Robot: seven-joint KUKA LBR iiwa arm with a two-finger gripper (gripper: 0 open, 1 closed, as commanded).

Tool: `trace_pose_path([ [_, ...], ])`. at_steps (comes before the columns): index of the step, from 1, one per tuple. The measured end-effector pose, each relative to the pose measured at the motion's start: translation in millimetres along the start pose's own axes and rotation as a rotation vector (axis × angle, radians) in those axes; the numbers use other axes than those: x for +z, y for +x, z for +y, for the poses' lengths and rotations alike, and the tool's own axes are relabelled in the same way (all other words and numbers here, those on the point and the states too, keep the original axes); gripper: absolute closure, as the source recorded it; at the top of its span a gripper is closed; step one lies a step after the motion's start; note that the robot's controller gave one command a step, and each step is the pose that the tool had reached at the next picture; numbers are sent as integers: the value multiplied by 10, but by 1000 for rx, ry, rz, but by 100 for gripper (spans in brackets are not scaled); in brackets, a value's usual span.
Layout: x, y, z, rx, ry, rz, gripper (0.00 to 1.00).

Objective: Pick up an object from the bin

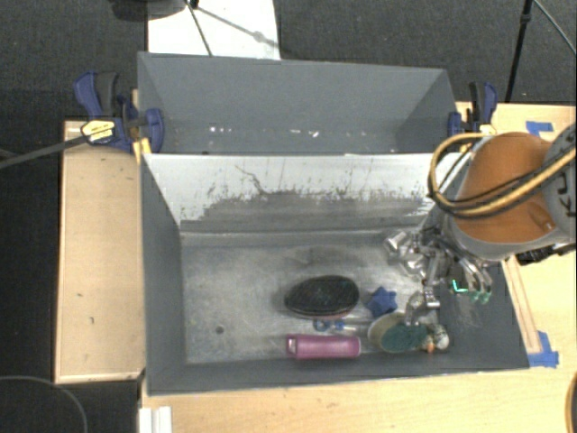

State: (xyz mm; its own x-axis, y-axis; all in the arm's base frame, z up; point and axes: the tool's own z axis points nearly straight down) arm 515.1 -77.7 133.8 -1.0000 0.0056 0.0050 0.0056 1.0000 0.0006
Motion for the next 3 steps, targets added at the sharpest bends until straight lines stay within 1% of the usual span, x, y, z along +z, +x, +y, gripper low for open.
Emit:
trace_pose_path([
  [1, 457, 81, 542, 142, 6, -7, 0],
  [2, 471, 125, 569, 134, 5, 15, 100],
  [3, -942, 264, 589, 84, 0, -15, 100],
])
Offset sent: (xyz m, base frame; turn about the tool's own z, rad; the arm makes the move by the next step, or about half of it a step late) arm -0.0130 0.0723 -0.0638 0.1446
